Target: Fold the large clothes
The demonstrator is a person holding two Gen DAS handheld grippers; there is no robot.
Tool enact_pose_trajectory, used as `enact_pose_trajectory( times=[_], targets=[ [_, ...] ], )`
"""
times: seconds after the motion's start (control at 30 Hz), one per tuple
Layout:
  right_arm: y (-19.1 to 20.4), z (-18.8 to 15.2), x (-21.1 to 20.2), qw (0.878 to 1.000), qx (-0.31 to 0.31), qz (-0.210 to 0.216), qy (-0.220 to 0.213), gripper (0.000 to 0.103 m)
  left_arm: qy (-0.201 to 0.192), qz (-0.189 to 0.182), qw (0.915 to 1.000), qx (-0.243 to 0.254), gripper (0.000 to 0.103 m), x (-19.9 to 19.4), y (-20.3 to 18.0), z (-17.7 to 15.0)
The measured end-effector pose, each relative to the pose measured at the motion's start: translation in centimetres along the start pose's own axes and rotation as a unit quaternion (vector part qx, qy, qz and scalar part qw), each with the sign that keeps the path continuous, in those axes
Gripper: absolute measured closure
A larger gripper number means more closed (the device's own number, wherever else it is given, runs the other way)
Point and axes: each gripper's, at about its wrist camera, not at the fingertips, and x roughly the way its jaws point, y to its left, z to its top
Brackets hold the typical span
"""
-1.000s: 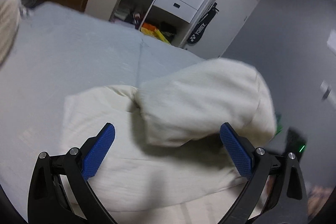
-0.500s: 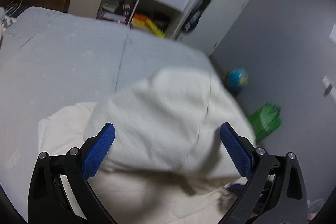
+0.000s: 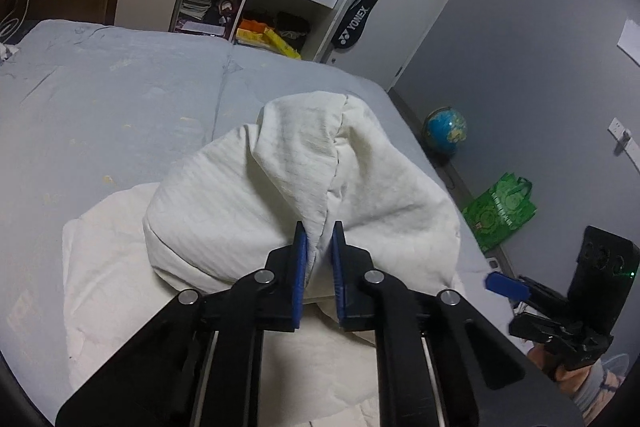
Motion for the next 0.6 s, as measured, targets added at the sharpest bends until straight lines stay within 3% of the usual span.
enact_pose_trajectory(
  times=[0.2, 0.33, 0.4, 0.53, 0.6],
  targets=[
    [1.5, -1.0, 1.5, 0.998, 0.057, 0.001, -0.016, 0.037, -0.020, -0.029, 0.9994, 0.001, 0.094, -2.0, -1.0, 0.1],
    [1.4, -3.8, 1.0, 0.987, 0.143, 0.062, -0.028, 0.037, -0.028, -0.037, 0.9989, 0.007, 0.094, -2.8, -1.9, 0.5],
    [-0.4, -5.9, 1.3, 0.966, 0.232, 0.111, -0.040, 0.037, -0.032, -0.042, 0.9986, 0.004, 0.094, -3.5, -2.3, 0.0],
    [-4.8, -9.3, 2.5, 0.894, 0.408, 0.175, -0.059, 0.031, -0.036, -0.053, 0.9979, -0.002, 0.094, -4.6, -2.6, -1.6],
    [-6.2, -9.7, 2.9, 0.869, 0.452, 0.189, -0.073, 0.027, -0.036, -0.056, 0.9978, -0.001, 0.094, -5.2, -2.8, -3.3]
  ],
)
